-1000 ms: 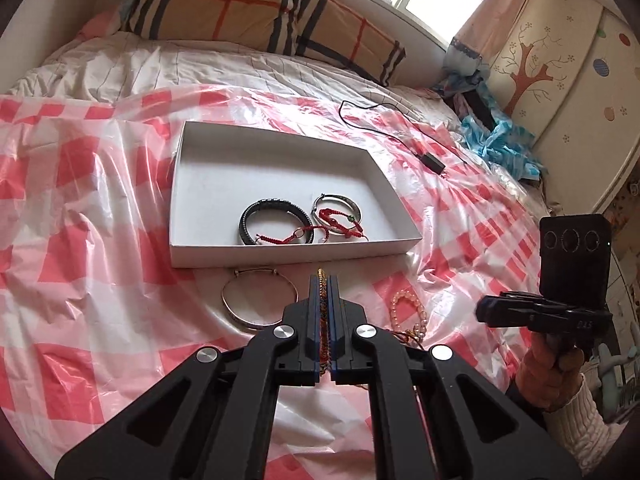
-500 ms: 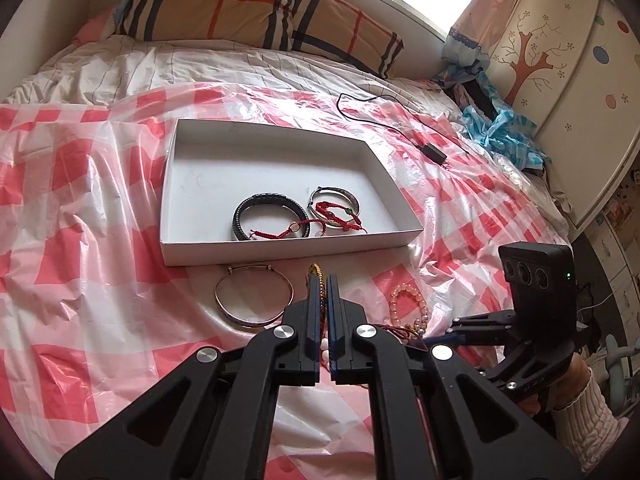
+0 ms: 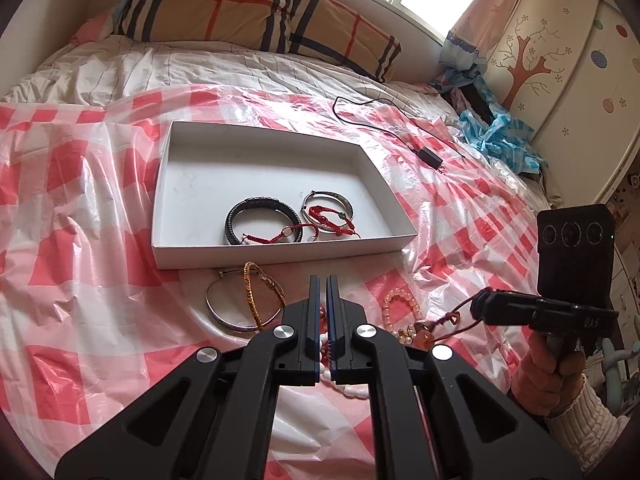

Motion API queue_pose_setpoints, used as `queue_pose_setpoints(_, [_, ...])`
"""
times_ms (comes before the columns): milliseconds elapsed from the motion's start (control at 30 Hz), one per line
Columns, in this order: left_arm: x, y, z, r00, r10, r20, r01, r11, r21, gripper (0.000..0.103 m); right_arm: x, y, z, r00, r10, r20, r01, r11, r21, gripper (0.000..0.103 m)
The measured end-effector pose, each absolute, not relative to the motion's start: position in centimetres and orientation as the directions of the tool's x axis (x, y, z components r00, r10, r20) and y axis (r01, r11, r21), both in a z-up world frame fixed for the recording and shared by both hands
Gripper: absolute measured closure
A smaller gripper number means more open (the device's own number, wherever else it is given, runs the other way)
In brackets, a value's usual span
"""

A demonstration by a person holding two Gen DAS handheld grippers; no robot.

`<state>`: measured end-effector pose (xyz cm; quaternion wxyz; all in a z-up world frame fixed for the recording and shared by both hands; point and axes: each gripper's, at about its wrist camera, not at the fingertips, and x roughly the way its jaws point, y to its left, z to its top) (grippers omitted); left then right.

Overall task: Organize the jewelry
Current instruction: 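Carry the red bracelet with the right tool while the left carries the gold chain to the tray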

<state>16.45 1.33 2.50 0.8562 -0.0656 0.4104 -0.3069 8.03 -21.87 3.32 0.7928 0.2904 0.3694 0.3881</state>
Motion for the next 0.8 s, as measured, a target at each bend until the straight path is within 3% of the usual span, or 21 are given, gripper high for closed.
queue_pose_setpoints(600, [17.5, 3.1, 1.6, 0.472, -0.543, -0.695, 0.415, 0.832, -0.368, 0.099, 8.4, -22.9, 3.4, 0.443, 0.810, -0.384, -0.376, 0.557, 0.741, 0.097])
queue_pose_setpoints(667, [17.8, 3.3, 1.4, 0.468, -0.544, -0.696, 0.402, 0.833, -0.381, 0.094, 8.4, -23.1, 3.5, 0.444, 0.810, -0.384, -0.373, 0.556, 0.742, 0.097])
queue_pose_setpoints(733, [17.8, 3.3, 1.1, 0.476, -0.523, -0.707, 0.388, 0.846, -0.365, 0.061, 8.4, -23.2, 3.5, 0.446, 0.809, -0.382, -0.372, 0.556, 0.744, 0.097])
queue_pose_setpoints(800, [17.8, 3.1, 0.8, 0.490, -0.495, -0.717, 0.369, 0.864, -0.344, 0.050, 8.5, -23.3, 3.4, 0.447, 0.809, -0.382, -0.370, 0.556, 0.744, 0.097])
